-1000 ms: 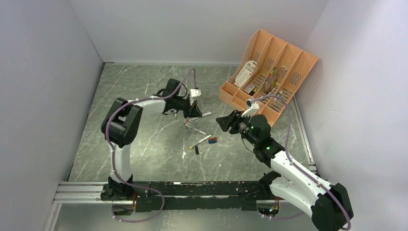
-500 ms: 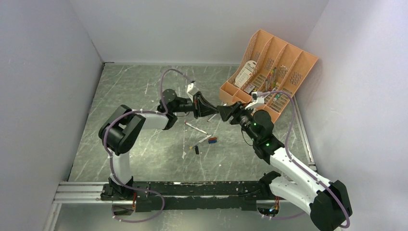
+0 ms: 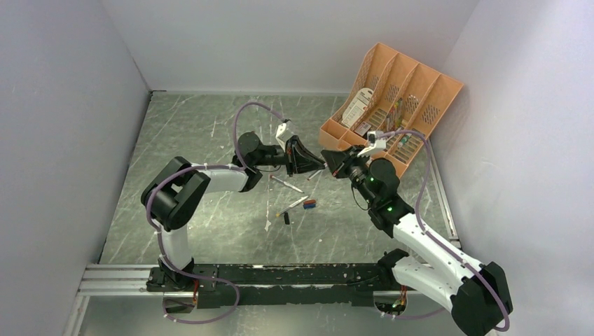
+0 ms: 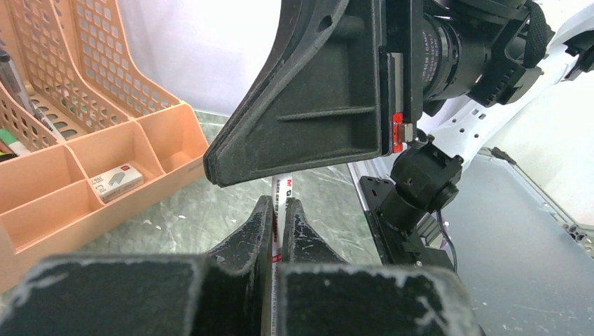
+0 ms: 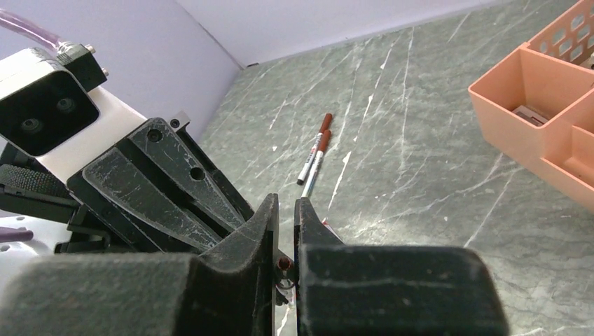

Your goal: Insert the pens into the pen caps

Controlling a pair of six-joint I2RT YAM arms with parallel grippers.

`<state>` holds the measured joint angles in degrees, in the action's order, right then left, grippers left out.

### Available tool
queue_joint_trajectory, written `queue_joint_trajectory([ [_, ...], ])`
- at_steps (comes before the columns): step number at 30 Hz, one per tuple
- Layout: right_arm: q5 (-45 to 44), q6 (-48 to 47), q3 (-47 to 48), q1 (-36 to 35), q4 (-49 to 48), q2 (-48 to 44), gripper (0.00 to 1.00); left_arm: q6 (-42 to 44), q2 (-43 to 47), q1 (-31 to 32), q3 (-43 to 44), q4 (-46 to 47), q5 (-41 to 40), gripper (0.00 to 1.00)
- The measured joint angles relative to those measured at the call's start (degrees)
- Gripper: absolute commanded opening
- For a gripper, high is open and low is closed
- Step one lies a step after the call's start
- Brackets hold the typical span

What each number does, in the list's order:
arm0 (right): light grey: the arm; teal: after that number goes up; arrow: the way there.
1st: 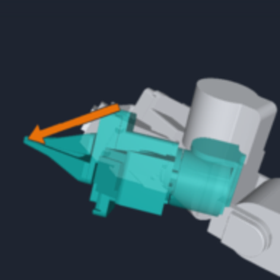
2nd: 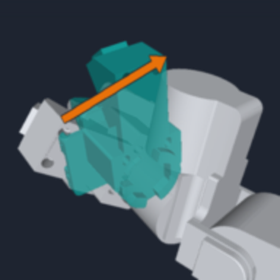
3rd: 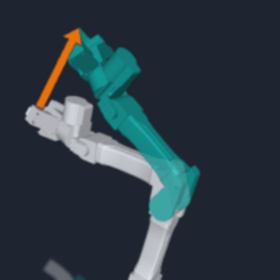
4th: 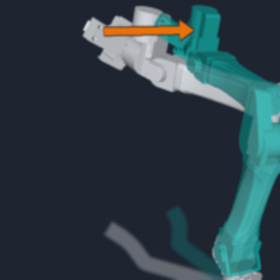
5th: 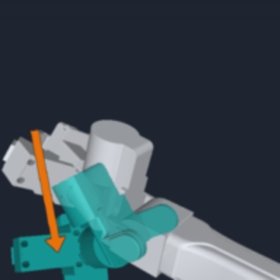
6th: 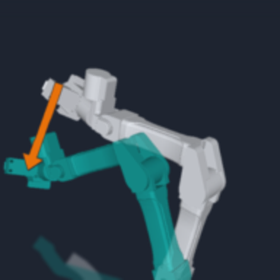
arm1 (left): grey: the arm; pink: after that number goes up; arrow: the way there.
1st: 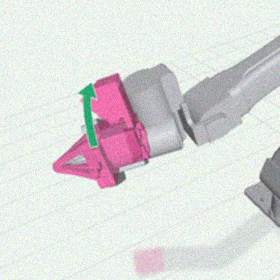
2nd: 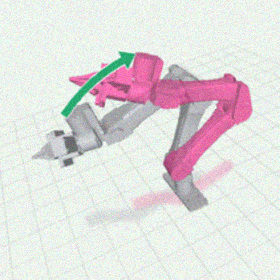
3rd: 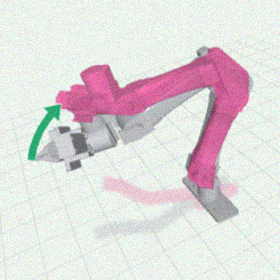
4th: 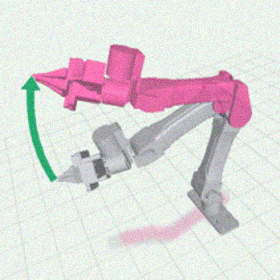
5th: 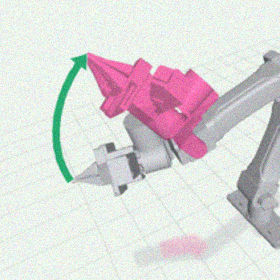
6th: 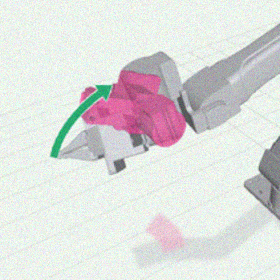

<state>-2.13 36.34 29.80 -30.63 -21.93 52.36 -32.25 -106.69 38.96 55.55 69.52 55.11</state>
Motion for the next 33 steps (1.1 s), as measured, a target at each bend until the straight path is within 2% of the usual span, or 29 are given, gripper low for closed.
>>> queue_joint_trajectory([
  [1, 0.0, 0.0, 0.0, 0.0, 0.0, -0.1, 0.00, -0.2, 0.0, 0.0, 0.0, 0.2, 0.0, 0.10],
  [4, 0.3, 0.0, 0.0, 0.0, 0.1, -0.5, 0.00, -1.2, 0.0, 0.1, 0.1, 0.9, 0.2, 0.30],
  [5, 0.5, 0.0, 0.0, 0.0, 0.0, -0.7, 0.00, -1.7, -0.1, 0.2, 0.3, 1.1, 0.5, 0.33],
  [11, 1.4, -0.6, 0.8, 0.1, -0.5, -0.9, 0.00, -7.1, -1.8, 0.3, 2.2, 5.3, 2.3, 0.36],
  [14, 1.9, -0.8, 1.2, 0.1, -0.5, -0.9, 0.00, -7.0, -2.1, 0.7, 2.3, 4.9, 2.6, 0.37],
  [18, 2.2, -0.9, 1.2, 0.1, -0.5, -0.9, 0.00, -4.1, -2.1, 1.7, 2.5, 0.5, 2.7, 0.34],
  [21, 2.9, -0.9, 1.4, 0.1, -0.5, -0.9, 0.00, -2.4, -2.2, 2.6, 2.5, -2.3, 2.7, 0.23],
  [22, 3.1, -0.9, 1.4, 0.1, -0.5, -0.9, 0.00, -2.3, -2.4, 2.6, 2.6, -2.6, 2.7, 0.12],
  [23, 3.3, -0.8, 1.4, 0.1, -0.5, -0.8, 0.00, -2.1, -2.7, 2.7, 2.8, -2.7, 2.7, 0.07],
  [25, 3.3, -0.9, 1.4, 0.1, -0.1, -0.8, 0.00, -1.9, -3.1, 2.8, 3.1, -2.7, 3.0, 0.07],
  [26, 3.2, -0.9, 1.4, 0.2, 0.0, -0.7, 0.02, -1.8, -3.3, 2.8, 3.1, -2.6, 3.0, 0.07],
  [28, 3.2, -0.9, 1.4, 0.2, 0.3, -0.7, 0.28, -1.8, -3.3, 2.8, 3.1, -2.7, 3.0, 0.07],
  [30, 3.1, -1.1, 1.4, 0.2, 0.3, -0.7, 0.46, -1.6, -3.3, 2.8, 3.1, -2.8, 2.9, 0.07],
  [31, 3.0, -1.0, 1.4, 0.2, 0.4, -0.8, 0.50, -1.6, -3.3, 2.8, 3.1, -3.0, 2.8, 0.07],
  [33, 2.2, -1.6, 1.5, 0.2, 0.8, -1.2, 0.52, -1.8, -3.3, 2.1, 2.8, -2.8, 2.2, 0.07],
])
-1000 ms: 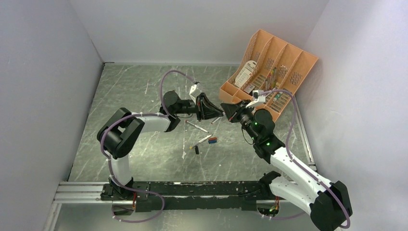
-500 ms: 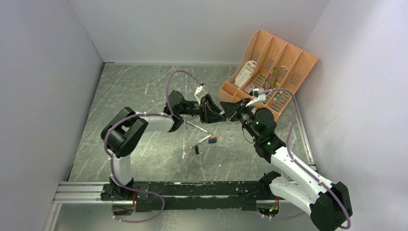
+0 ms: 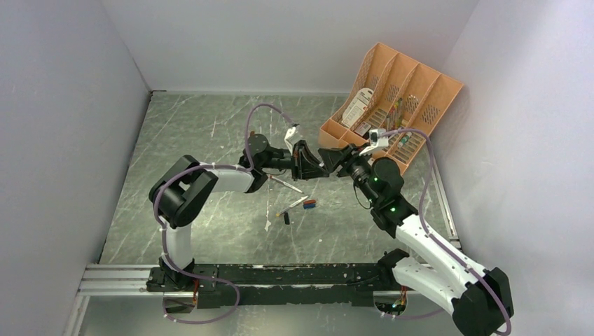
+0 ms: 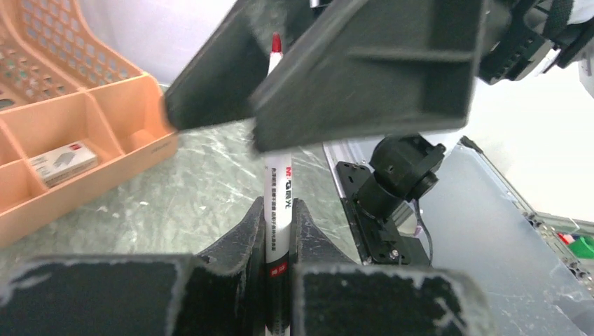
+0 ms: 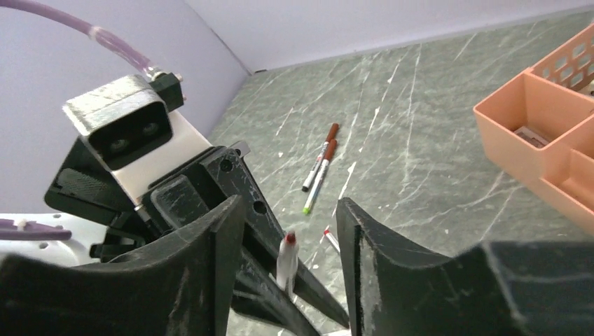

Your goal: Insert the pens into the pen caps

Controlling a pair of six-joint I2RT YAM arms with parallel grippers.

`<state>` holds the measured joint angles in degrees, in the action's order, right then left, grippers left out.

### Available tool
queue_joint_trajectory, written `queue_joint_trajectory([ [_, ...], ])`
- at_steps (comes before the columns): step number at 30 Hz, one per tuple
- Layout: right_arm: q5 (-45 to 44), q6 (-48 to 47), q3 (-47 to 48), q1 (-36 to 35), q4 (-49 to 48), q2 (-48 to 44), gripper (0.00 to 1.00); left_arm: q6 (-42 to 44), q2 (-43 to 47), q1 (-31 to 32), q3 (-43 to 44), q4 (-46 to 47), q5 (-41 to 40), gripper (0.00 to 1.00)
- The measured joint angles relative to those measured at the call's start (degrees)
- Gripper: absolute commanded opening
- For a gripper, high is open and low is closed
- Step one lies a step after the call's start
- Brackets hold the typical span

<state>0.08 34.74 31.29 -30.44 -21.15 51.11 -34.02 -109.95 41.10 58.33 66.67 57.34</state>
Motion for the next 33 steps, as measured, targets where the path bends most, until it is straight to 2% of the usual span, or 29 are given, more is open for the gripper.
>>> queue_joint_trajectory([
  [5, -3.0, -2.6, 0.0, 0.0, 3.3, -3.0, 0.50, -3.5, 0.1, -6.3, -6.8, 6.5, -3.3, 0.07],
  [6, -3.6, -3.4, 0.0, 0.0, 4.1, -3.1, 0.41, -4.0, 0.2, -8.4, -8.9, 8.0, -4.7, 0.07],
  [9, -4.3, -5.3, -0.3, 0.0, 7.7, -1.9, 0.02, -5.3, 1.0, -14.5, -15.5, 10.3, -9.6, 0.07],
  [12, -4.7, -5.3, -1.4, -0.2, 12.6, 0.6, 0.00, -4.7, 3.3, -16.1, -18.5, 9.4, -13.9, 0.07],
  [18, -3.7, -3.9, -5.2, -1.5, 19.4, 3.7, 0.00, 1.8, 11.9, -12.6, -19.5, 1.9, -21.5, 0.07],
  [24, -1.9, -2.4, -6.8, -4.4, 18.7, 12.6, 0.00, 8.5, 15.4, -9.2, -19.5, -6.5, -26.6, 0.07],
  [33, -0.9, -1.0, -7.1, -8.1, 14.3, 24.2, 0.00, 11.6, 15.4, -7.6, -19.5, -13.0, -30.4, 0.07],
])
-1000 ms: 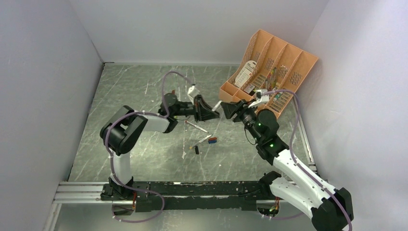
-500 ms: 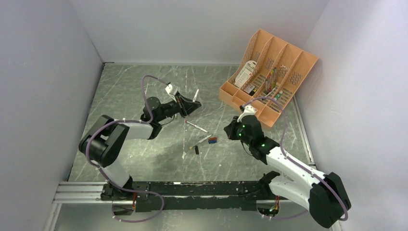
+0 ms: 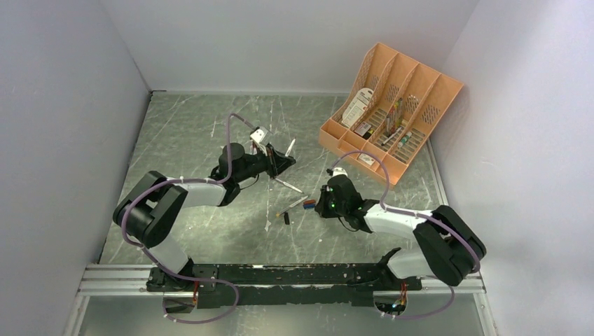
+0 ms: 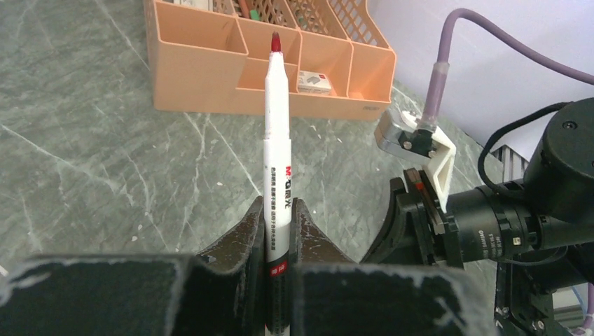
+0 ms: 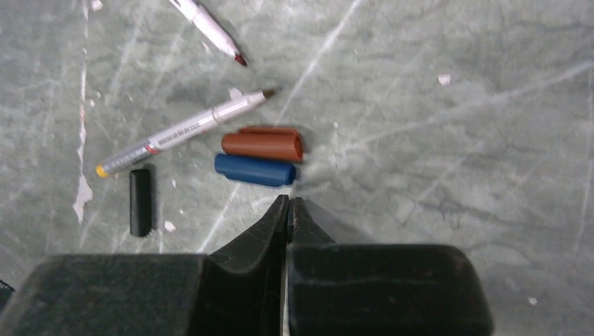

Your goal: Insert the pens into the pen caps

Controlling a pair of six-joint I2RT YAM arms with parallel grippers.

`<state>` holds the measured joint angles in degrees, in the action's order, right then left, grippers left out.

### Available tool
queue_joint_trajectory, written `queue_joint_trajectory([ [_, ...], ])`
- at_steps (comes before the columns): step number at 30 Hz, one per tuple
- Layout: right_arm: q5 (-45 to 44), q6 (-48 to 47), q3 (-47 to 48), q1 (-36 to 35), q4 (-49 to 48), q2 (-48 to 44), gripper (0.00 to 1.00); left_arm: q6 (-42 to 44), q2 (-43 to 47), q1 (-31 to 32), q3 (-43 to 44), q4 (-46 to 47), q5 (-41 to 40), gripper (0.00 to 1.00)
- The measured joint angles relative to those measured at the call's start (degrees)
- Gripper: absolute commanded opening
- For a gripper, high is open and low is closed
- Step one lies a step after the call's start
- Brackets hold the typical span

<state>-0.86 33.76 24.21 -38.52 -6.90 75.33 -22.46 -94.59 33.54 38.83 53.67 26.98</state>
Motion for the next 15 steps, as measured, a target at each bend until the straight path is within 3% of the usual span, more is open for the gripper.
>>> queue_joint_trajectory([
  [15, -2.7, 0.8, 6.3, 0.1, -7.0, 11.2, 0.00, 2.1, -0.1, 1.5, 0.0, -1.5, -0.9, 0.07],
])
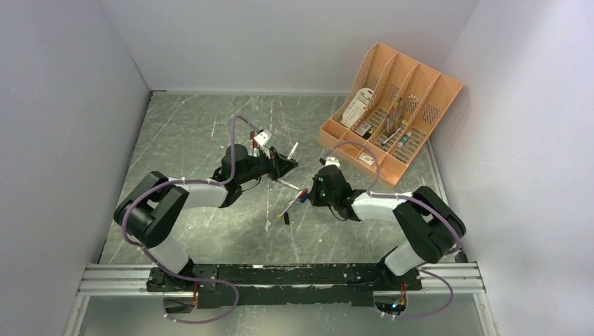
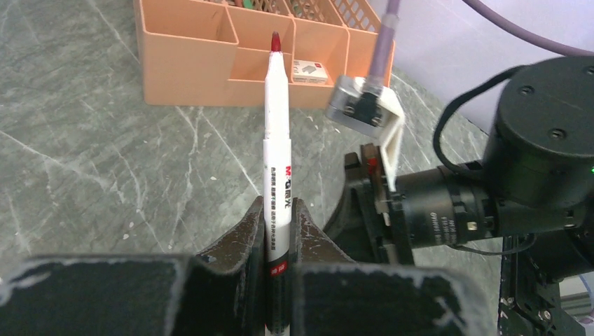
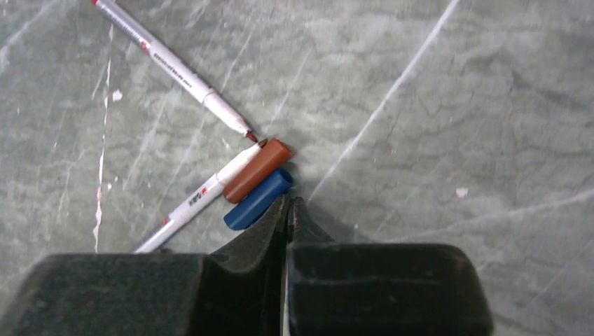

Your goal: Insert the pens into the pen caps

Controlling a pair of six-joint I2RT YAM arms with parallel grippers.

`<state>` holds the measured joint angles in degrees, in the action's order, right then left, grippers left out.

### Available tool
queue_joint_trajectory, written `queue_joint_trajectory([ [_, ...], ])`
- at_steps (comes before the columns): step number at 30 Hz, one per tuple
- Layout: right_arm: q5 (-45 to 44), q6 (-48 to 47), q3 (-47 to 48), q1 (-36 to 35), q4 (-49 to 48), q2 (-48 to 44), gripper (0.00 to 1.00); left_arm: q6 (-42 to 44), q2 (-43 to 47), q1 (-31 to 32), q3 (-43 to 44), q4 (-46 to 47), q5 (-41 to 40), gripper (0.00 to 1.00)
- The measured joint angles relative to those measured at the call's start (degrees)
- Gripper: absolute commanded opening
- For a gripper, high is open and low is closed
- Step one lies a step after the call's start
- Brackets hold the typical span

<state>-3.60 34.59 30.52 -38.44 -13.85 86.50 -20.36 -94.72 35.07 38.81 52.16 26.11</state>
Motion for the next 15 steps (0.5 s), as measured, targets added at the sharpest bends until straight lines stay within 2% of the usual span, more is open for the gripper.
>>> queue_joint_trajectory([
  [1, -0.5, -0.3, 1.0, 0.1, 0.0, 1.0, 0.00, 0.0, 0.0, 0.2, 0.0, 0.0, 0.0, 0.07],
  [7, -3.2, -2.5, 4.7, 0.7, 0.4, 3.9, 0.22, 0.0, 0.0, 0.8, 0.0, 0.0, -0.1, 0.07],
  [12, -3.7, -3.5, 5.0, 0.8, 0.5, 2.1, 0.34, 0.0, 0.0, 0.8, 0.0, -0.2, -0.1, 0.07],
  [15, -3.3, -3.7, 5.0, 0.7, -0.2, -0.7, 0.37, 0.0, 0.0, 0.8, 0.0, -0.2, -0.1, 0.07],
])
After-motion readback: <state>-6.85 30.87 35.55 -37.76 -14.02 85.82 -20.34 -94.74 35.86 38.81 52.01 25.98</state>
